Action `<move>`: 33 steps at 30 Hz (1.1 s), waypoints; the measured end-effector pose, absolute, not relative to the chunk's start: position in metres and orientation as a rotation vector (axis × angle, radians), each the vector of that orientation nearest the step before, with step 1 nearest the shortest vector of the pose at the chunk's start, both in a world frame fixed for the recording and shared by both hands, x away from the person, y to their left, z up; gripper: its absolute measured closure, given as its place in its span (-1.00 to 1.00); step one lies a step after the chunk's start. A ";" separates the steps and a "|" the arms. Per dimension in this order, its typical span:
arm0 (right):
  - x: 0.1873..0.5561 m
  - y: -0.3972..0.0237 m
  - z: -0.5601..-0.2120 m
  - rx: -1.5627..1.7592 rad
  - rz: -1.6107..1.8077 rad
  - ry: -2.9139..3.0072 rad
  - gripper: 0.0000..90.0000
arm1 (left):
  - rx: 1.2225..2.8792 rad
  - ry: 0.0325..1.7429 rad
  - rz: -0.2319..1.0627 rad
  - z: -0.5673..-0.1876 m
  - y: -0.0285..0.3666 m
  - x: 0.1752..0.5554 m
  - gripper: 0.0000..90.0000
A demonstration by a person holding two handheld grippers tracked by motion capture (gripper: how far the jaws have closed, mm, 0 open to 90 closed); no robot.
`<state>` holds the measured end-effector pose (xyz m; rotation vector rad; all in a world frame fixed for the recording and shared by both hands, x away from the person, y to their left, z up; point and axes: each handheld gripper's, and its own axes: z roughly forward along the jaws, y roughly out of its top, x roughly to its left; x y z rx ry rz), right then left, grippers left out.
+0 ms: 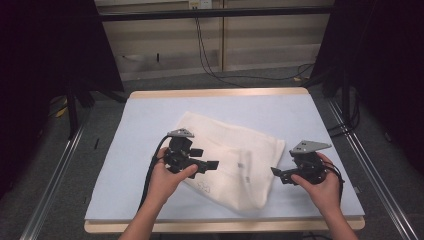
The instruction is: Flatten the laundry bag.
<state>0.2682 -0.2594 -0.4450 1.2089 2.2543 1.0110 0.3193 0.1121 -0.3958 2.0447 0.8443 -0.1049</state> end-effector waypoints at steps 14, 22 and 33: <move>0.270 -0.263 -0.451 1.233 0.989 2.272 -0.81 | 2.144 0.933 -0.008 -0.424 0.137 0.319 -0.51; 0.272 -0.258 -0.458 1.250 1.010 2.296 -0.70 | 2.210 0.984 0.155 -0.436 0.161 0.314 -0.38; 0.275 -0.240 -0.471 1.230 0.945 2.350 -0.57 | 2.227 1.061 0.194 -0.447 0.176 0.311 -0.24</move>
